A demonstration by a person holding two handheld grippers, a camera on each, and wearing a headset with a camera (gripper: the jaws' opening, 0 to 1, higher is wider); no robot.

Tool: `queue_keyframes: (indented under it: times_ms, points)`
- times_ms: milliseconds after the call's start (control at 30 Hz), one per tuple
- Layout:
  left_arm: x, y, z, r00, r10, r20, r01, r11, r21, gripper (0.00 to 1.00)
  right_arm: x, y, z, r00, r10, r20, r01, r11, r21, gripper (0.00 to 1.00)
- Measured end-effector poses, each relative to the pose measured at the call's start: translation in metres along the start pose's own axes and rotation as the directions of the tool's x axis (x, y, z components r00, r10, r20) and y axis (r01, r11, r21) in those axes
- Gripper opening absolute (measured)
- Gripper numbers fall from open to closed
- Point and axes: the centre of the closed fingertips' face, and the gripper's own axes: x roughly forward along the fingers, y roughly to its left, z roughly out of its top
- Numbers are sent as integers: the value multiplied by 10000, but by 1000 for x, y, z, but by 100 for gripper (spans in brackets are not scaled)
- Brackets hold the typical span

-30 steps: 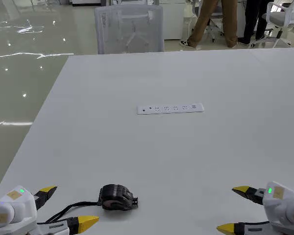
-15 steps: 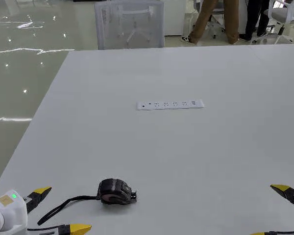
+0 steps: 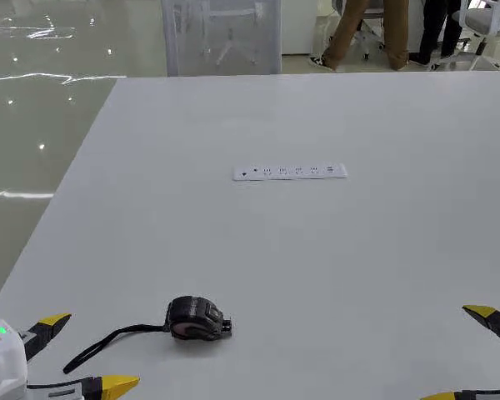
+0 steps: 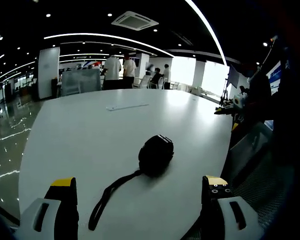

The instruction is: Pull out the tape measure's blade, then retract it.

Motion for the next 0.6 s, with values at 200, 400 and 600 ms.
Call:
queue_keyframes:
  times_ms: [200, 400, 600]
  points:
    - [-2, 4, 3, 9999, 96, 141, -95, 9999, -140, 100, 1, 1, 0, 10000, 20, -65, -20, 10000, 14, 100]
    - [-3, 5, 4, 9998, 67, 183, -64, 9998, -164, 100, 1, 0, 0, 10000, -55, -49, 55, 10000, 82, 100]
    - [-2, 3, 1, 9999, -48, 121, 49, 9999, -149, 100, -1, 3, 0, 10000, -1, -67, 2, 10000, 94, 100]
